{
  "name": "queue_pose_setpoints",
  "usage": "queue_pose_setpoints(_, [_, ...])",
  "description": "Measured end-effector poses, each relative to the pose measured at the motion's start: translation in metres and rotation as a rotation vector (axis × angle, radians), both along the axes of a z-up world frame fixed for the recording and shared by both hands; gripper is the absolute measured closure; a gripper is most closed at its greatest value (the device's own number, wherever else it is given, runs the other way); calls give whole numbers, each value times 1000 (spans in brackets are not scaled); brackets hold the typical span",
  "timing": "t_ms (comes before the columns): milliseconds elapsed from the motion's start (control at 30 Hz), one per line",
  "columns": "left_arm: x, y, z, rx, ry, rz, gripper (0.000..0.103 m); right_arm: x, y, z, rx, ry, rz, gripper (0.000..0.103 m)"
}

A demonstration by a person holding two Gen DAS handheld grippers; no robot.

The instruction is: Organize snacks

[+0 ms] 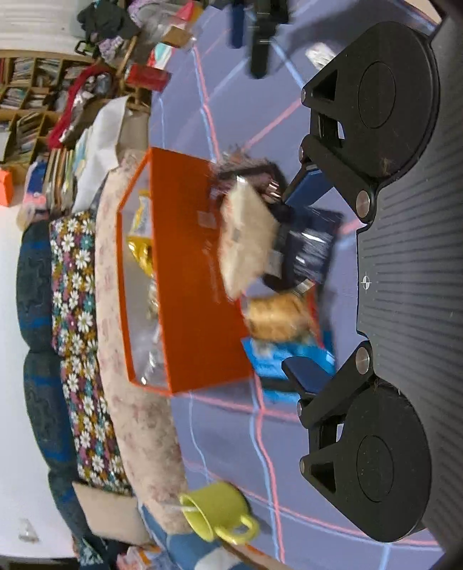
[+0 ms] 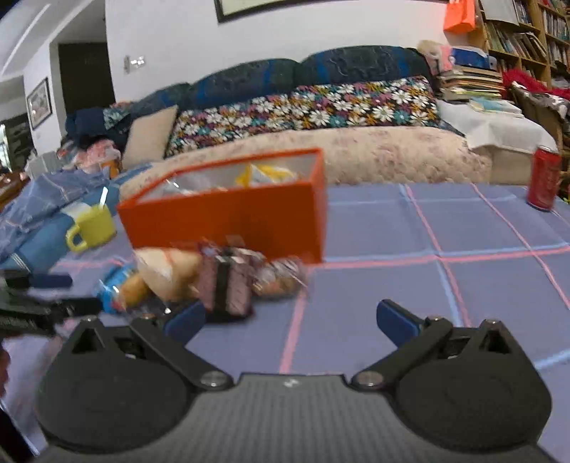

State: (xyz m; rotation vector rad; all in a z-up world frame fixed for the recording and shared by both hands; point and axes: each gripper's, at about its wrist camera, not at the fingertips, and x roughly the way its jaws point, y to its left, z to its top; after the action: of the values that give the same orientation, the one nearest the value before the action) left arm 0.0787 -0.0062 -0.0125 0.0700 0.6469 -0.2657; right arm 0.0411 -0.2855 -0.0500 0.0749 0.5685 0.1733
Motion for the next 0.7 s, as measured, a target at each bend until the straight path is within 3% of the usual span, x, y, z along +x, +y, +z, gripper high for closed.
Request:
queue_pose_setpoints(100, [31,-11,3,-81,23,-11,30,0,-18,-4,47,22,-45,1])
queue_pose_setpoints(233, [73,-25,-4,-91,78,-3,37,0,-30,3,147,7,-58,1])
queue_pose_setpoints(300, [81,-25,-7,-99,97,3,56,1,-27,6,146,3,-52,1])
queue_pose_setpoints(333, [80,-22,-6,-96,92,9,75,1,-25,7,139,0,-45,1])
queue_pose_setpoints(367, [79,-20,-4,-77,96,10,103,2,-23,8,134,-1,-38,1])
queue_pose_setpoints(500, [50,3,-4,-184,192,-78,103,4,-13,8,111,9,-11,1])
queue_pose_setpoints(700, [3,-3,-31,-157,312,-200,103,15,4,0,99,58,15,1])
